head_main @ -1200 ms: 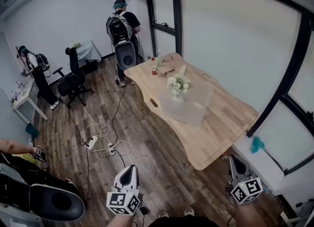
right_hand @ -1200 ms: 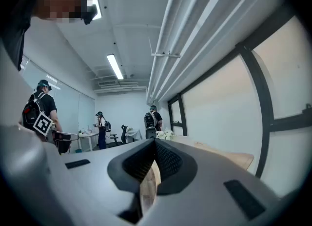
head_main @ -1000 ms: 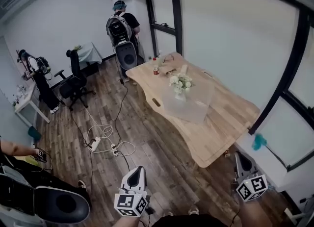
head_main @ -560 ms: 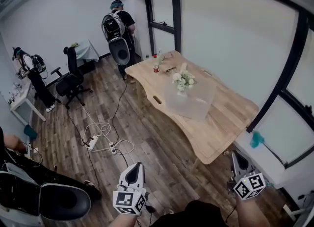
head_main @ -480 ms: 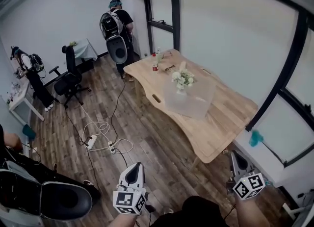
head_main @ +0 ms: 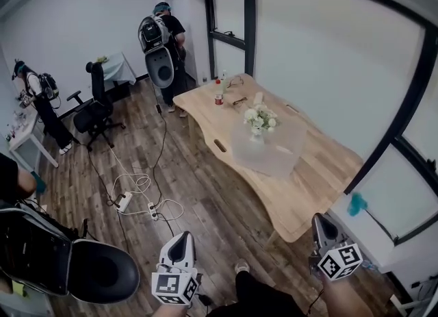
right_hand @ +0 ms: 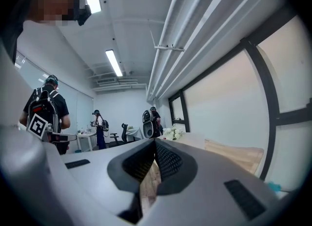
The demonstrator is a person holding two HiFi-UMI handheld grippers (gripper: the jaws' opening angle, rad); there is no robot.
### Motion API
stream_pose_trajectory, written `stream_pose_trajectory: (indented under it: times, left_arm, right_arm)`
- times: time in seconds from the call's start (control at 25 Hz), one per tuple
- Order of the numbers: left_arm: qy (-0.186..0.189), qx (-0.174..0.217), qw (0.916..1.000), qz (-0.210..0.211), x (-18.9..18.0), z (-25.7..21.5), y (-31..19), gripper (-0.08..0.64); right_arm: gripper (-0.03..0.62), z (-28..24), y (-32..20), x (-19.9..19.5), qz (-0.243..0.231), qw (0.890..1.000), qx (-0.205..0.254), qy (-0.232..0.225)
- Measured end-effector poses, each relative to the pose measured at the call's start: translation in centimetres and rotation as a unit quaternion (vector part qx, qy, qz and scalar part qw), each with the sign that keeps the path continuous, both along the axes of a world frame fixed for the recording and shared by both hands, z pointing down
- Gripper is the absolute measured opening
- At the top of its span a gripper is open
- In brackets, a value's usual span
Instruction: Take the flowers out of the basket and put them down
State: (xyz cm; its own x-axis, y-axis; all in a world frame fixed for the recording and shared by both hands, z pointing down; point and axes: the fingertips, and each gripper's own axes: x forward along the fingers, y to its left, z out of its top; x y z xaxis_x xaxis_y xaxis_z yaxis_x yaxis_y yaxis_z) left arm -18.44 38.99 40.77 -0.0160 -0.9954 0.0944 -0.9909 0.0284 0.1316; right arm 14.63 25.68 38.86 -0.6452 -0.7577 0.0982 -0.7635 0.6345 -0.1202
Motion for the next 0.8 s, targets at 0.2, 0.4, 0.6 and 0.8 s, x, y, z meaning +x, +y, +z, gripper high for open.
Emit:
stream_pose_trajectory:
  times: [0.2, 0.4, 0.6, 0.8]
  left_arm:
    - [-0.013, 0.001, 0.9999, -0.008, -1.8, -0.9, -3.3, 0.005]
    - [-0.022, -0.003, 0.9994, -0.025, -4.1, -1.6, -8.0, 0.005]
    - [-0.028, -0.011, 0.9992, -0.025, -4.6, -2.1, -12.7, 0.005]
    - [-0.037, -0.017, 0.9989, -0.024, -4.4, -2.1, -17.3, 0.005]
  right_arm:
    - [0.021, 0.7, -4.7, -2.2, -0.007, 1.0, -0.009, -0.008]
    - [0.021, 1.2, -10.1, -4.6, -0.015, 1.0, -0.015, -0.02]
    - [0.021, 1.7, -14.3, -5.7, -0.027, 0.999, -0.021, -0.029]
    - [0.021, 3.4, -19.0, -5.3, -0.025, 0.998, -0.041, -0.032]
